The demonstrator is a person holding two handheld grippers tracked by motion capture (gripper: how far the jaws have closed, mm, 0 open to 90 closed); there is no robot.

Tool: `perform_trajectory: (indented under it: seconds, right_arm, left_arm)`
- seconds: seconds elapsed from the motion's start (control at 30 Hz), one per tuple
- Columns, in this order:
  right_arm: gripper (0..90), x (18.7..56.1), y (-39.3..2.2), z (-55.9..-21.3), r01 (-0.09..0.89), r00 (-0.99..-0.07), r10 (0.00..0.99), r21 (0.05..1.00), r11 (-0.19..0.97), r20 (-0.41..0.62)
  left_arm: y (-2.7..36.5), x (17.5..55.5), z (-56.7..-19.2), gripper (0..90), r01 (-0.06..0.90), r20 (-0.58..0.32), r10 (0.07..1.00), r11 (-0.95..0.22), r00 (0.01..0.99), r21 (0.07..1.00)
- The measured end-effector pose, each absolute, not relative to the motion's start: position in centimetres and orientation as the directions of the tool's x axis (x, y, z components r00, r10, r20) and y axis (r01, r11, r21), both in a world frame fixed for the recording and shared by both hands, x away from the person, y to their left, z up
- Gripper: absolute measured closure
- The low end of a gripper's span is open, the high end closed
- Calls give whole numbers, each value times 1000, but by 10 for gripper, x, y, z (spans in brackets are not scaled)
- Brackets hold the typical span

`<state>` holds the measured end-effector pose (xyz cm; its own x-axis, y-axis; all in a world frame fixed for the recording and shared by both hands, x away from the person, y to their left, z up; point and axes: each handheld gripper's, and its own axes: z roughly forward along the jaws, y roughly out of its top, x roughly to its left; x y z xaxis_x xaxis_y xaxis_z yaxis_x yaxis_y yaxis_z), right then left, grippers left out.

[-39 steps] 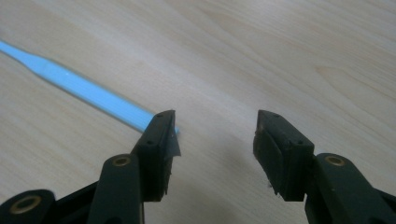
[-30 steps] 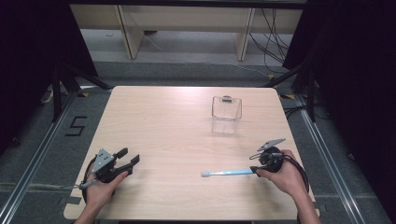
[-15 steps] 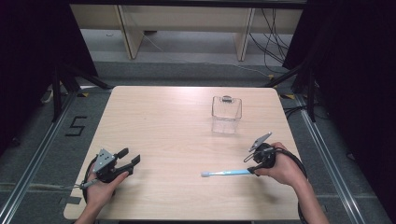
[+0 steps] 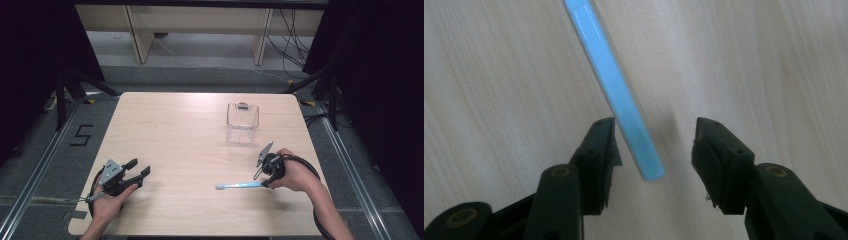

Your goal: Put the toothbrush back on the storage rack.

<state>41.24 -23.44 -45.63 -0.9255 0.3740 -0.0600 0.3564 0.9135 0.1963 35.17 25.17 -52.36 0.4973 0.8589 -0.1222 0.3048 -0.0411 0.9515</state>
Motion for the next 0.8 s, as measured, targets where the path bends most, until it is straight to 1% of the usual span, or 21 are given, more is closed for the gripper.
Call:
perform_trajectory:
  seconds: [0.17, 0.3, 0.33, 0.37, 0.4, 0.47, 0.5, 0.67, 0.7, 0.77, 0.8]
  right_arm:
    - [520, 413, -223, -458, 314, -942, 329, 177, 933, -64]
    - [521, 417, -218, -459, 282, -950, 297, 153, 947, -92]
    - [522, 416, -215, -459, 302, -946, 314, 135, 944, -83]
    - [525, 417, -211, -460, 294, -949, 305, 125, 948, -81]
    - [529, 419, -210, -461, 257, -960, 269, 126, 958, -84]
    - [535, 418, -204, -460, 281, -954, 290, 106, 954, -76]
    - [538, 419, -202, -461, 259, -961, 267, 100, 961, -74]
    - [556, 418, -190, -463, 245, -965, 251, 69, 967, -78]
    - [560, 420, -189, -464, 205, -974, 211, 76, 976, -80]
    - [568, 419, -187, -464, 222, -972, 226, 66, 973, -67]
    - [584, 420, -184, -463, 179, -980, 183, 59, 982, -78]
  left_arm:
    - [252, 352, -524, 370, 304, -118, 859, -46, 498, 952]
    - [252, 351, -523, 369, 314, -118, 863, -50, 492, 948]
    - [252, 351, -523, 369, 314, -118, 862, -50, 492, 948]
    - [252, 351, -523, 369, 314, -117, 862, -50, 493, 948]
    - [252, 351, -523, 369, 314, -118, 862, -49, 493, 948]
    - [252, 351, -523, 368, 312, -119, 862, -48, 493, 949]
    - [252, 351, -523, 368, 313, -118, 862, -49, 493, 949]
    - [252, 351, -523, 367, 313, -117, 862, -50, 493, 948]
    - [252, 351, -523, 367, 314, -118, 862, -49, 492, 948]
    - [252, 351, -523, 367, 311, -120, 862, -46, 493, 949]
    - [252, 352, -524, 367, 305, -124, 859, -39, 497, 951]
